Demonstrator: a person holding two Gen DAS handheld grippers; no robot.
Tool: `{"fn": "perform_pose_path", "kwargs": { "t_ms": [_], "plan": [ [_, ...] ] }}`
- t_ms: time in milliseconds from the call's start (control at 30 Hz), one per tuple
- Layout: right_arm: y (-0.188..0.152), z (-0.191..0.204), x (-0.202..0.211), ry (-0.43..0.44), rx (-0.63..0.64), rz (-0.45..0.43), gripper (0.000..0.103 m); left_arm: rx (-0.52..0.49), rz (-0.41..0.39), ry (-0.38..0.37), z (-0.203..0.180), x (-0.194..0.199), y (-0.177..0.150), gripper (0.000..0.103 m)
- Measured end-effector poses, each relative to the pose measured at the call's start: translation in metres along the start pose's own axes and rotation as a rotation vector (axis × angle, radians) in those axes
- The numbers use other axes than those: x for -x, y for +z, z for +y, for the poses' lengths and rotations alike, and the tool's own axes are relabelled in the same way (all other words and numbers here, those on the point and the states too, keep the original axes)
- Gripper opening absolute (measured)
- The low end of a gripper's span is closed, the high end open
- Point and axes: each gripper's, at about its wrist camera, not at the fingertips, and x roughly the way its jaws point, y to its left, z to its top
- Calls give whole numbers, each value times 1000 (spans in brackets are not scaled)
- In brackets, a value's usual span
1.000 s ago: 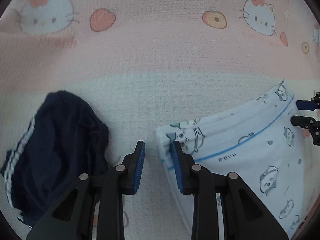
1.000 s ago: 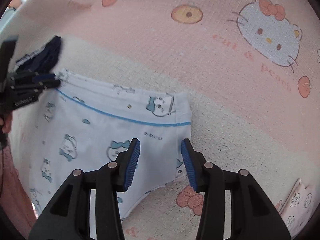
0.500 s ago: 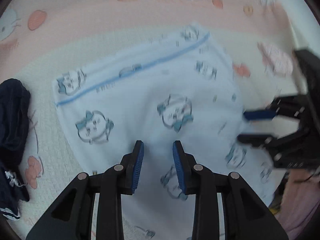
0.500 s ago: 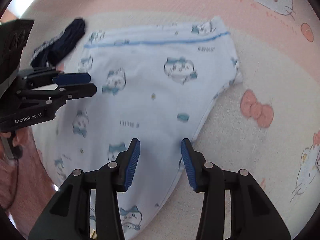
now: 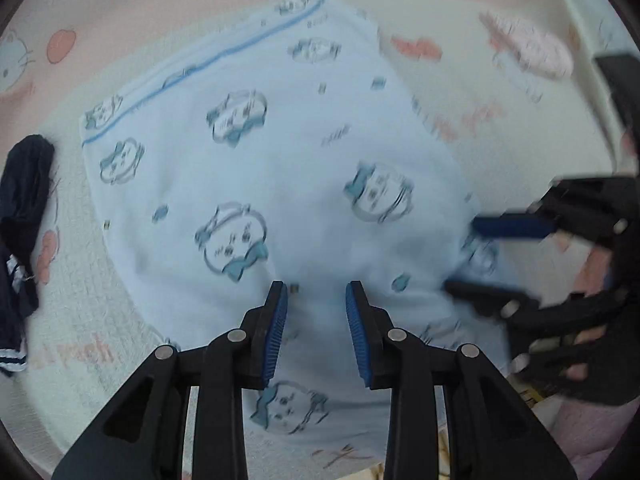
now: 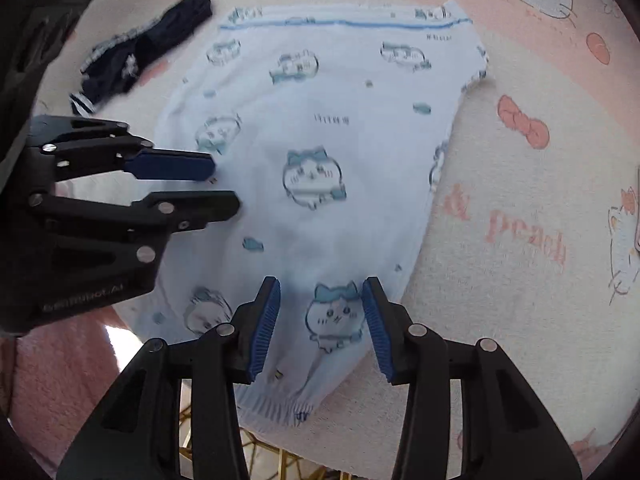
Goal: Fold clothes
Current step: 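Move both grippers to the elastic leg cuffs of the white printed pants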
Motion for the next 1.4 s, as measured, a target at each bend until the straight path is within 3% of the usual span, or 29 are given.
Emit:
{"fn": "perform_pose_path", "kwargs": {
  "t_ms": [67,167,233,300,333,433,500,667,800,933,1033,1200,1300,1400],
  "plan": [
    [-13,-3,-1,-16,2,6,44,-15,-5,41,0,8,-16,35],
    [-26,-19,9,25,-81,28,45,107,30,75,18,14,-26,47],
    [-27,-22,14,55,-143,1,45,195,-11,-27,19,21,-22,47],
    [-27,-21,18,78,-178,-25,45,204,-69,-136,6,26,-16,47],
    [-29,-15,16,73,-157,-28,45,191,-69,-148,-2,24,-16,47],
    [-44,-9,13,34,-146,-14,45,128,-4,-54,-19,9,-25,47],
    [-54,-9,14,21,-152,-8,45,122,-22,-37,-19,13,-35,47],
    [-71,-18,32,52,-205,-27,45,231,34,16,-3,16,-54,47],
    [-77,-17,51,27,-223,-72,45,365,12,-47,7,23,-64,48],
    [-74,-22,58,28,-233,-101,45,364,-49,-99,-4,33,-62,48],
    [-72,-25,55,31,-226,-99,45,348,48,-38,-11,17,-62,48],
    [-75,-31,61,41,-216,-117,50,412,60,-39,-4,24,-71,51],
    [-77,-35,64,47,-210,-127,53,458,5,-54,1,35,-71,51],
    [-74,-32,68,79,-200,-153,53,424,-60,1,-4,43,-56,51]
  ]
}}
